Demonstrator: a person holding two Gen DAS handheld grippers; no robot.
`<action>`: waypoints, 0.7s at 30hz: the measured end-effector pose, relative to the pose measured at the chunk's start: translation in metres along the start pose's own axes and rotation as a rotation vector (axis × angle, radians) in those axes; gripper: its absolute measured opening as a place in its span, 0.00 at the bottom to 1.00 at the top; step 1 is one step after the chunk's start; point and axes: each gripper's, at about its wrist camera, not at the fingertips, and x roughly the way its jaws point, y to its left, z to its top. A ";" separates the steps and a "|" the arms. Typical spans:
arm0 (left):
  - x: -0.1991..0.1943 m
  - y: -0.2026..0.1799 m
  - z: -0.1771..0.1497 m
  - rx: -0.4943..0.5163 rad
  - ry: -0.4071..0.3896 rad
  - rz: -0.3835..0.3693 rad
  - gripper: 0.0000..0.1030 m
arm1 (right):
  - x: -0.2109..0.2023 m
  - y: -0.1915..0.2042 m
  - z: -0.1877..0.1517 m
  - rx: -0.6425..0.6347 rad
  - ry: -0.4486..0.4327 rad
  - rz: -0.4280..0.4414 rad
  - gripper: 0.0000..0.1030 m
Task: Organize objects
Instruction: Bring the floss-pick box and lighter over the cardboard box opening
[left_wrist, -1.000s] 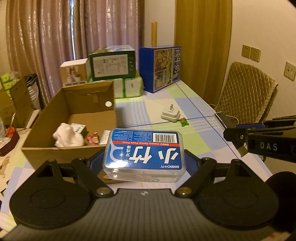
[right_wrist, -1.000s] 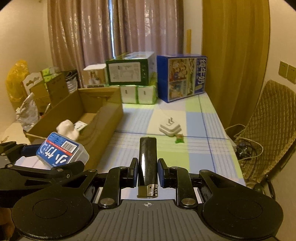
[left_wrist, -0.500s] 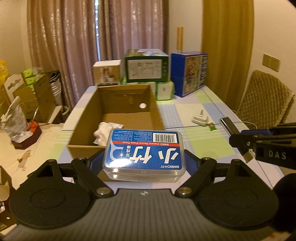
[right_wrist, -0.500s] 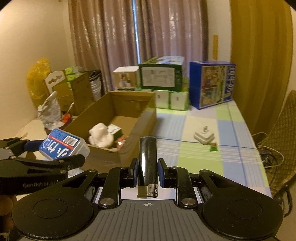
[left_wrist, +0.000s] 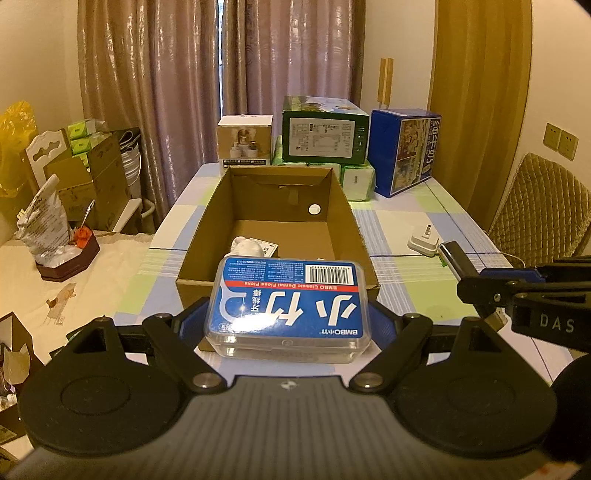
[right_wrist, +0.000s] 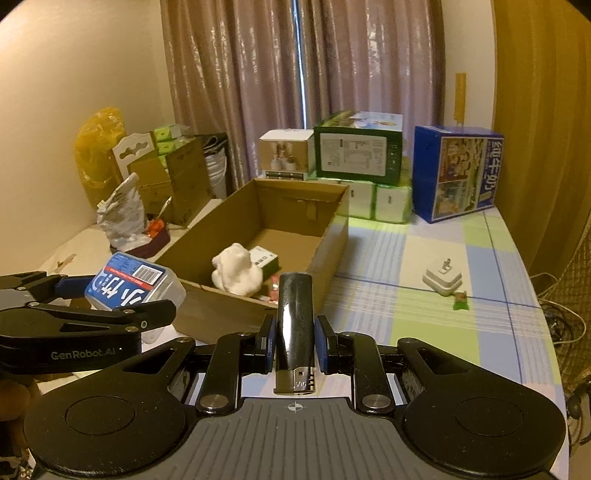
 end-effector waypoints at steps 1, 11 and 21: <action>0.000 0.001 0.000 -0.001 0.001 0.002 0.81 | 0.001 0.002 0.000 -0.002 0.001 0.003 0.18; 0.000 0.009 0.002 -0.009 0.008 0.004 0.81 | 0.009 0.011 0.005 -0.011 0.009 0.026 0.18; 0.006 0.019 0.022 0.035 -0.003 0.018 0.81 | 0.021 0.013 0.027 0.009 0.004 0.054 0.18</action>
